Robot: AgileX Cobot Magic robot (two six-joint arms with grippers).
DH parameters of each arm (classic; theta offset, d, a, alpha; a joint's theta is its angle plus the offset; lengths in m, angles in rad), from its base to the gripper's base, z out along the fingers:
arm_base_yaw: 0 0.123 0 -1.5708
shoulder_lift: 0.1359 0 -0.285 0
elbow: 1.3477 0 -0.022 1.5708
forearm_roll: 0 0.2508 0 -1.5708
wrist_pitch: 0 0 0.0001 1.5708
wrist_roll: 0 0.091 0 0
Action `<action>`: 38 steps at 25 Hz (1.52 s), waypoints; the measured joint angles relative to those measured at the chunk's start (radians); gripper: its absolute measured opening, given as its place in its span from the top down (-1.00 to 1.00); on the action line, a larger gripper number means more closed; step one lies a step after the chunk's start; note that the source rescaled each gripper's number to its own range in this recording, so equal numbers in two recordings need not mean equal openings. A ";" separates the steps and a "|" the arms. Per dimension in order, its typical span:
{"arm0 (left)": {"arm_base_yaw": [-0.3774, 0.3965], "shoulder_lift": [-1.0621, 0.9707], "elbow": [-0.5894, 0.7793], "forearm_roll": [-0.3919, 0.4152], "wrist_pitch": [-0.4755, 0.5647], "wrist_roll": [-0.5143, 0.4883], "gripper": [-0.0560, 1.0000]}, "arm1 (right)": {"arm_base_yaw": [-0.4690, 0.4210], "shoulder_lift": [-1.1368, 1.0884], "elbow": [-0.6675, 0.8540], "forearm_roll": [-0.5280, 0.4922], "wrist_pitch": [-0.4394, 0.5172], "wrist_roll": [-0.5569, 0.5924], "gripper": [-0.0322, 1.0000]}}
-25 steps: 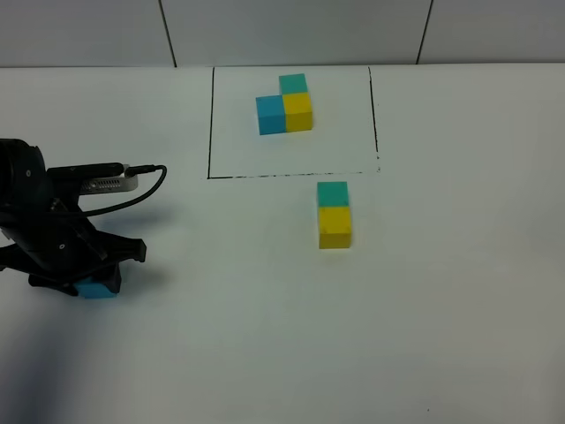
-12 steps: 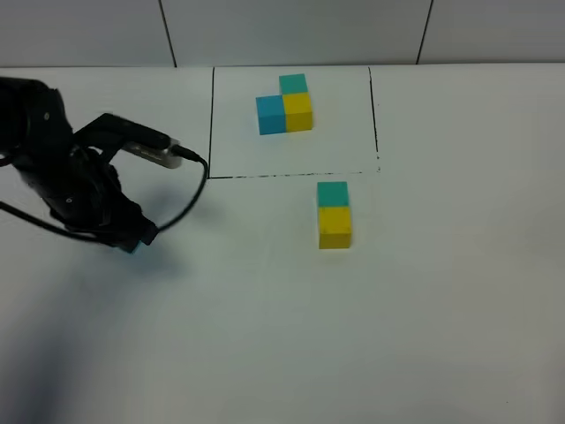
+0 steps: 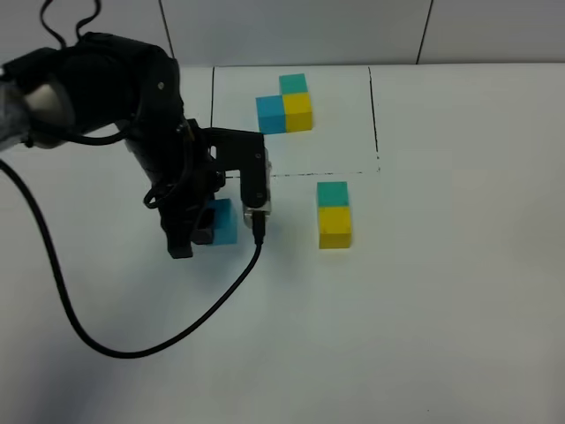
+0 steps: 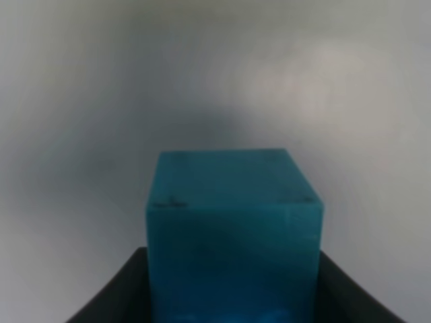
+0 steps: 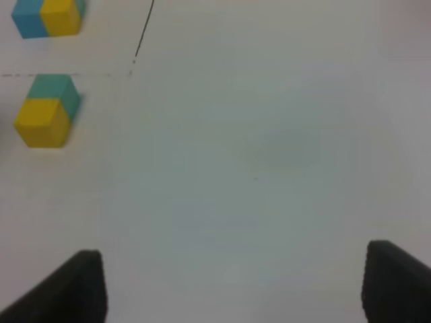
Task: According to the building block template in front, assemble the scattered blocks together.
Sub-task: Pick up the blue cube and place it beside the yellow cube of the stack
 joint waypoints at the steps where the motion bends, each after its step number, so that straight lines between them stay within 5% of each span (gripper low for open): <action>1: -0.008 0.024 -0.020 0.000 0.010 0.017 0.88 | 0.000 0.000 0.000 0.000 0.000 0.000 -0.18; 5: -0.051 0.116 -0.109 0.006 0.026 0.053 0.88 | 0.000 0.000 0.000 0.000 -0.001 0.000 -0.18; 16: -0.112 0.308 -0.337 0.068 0.093 -0.072 0.88 | 0.000 0.000 0.000 0.000 -0.001 0.000 -0.18; 38: -0.130 0.353 -0.356 0.113 0.050 -0.116 0.89 | 0.000 0.000 0.000 0.000 -0.001 0.000 -0.18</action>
